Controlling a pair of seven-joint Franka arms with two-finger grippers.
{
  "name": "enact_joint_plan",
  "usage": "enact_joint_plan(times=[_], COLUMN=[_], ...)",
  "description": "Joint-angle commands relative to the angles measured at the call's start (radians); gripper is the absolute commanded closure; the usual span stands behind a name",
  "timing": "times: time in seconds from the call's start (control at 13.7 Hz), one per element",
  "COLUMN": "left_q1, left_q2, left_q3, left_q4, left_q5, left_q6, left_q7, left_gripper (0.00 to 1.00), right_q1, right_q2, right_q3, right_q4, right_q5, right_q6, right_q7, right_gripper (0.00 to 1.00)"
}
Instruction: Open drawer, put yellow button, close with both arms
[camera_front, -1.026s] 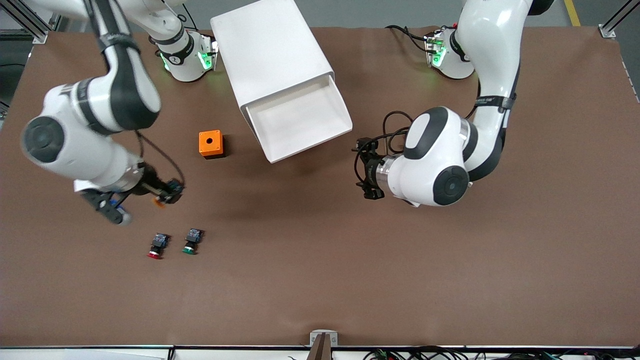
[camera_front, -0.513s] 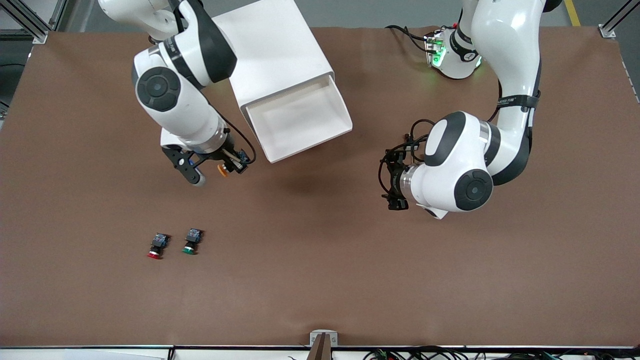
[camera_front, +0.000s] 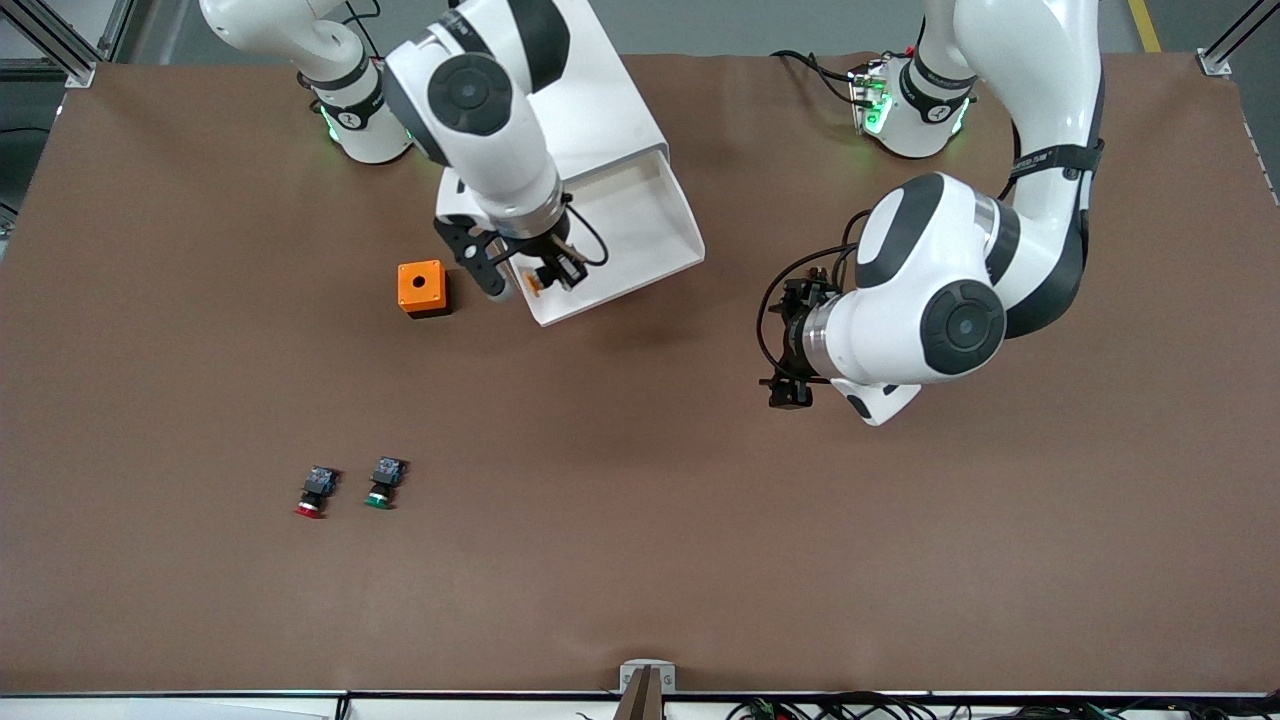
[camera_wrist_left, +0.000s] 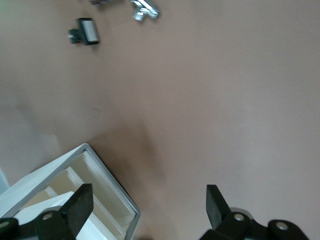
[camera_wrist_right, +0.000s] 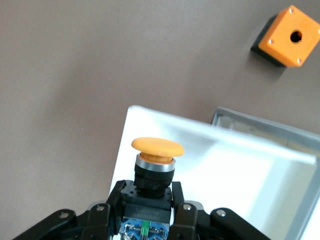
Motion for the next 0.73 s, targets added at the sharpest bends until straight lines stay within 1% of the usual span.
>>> enact_joint_plan(times=[0.0, 0.22, 0.51, 0.66], left_q1=[-0.004, 0.014, 0.06, 0.069], left_q2=[-0.027, -0.039, -0.037, -0.028], left_q3=[-0.005, 0.001, 0.01, 0.007], left_q4=[-0.008, -0.009, -0.012, -0.019], left_q5=[0.015, 0.017, 0.025, 0.081], left_q6=[0.076, 0.078, 0.079, 0.079], left_q7=[0.076, 0.404, 0.673, 0.815], left_gripper=[0.01, 0.01, 0.01, 0.01], right_q1=[0.067, 0.124, 0.156, 0.171], right_q2=[-0.024, -0.019, -0.019, -0.022], right_q3=[-0.015, -0.014, -0.014, -0.014], right_q4=[-0.016, -0.023, -0.045, -0.085], right_q5=[-0.027, -0.052, -0.054, -0.054], right_q6=[0.0, 0.011, 0.012, 0.053], right_q7=[0.094, 0.195, 0.27, 0.29], right_gripper=[1.0, 1.0, 1.0, 1.0])
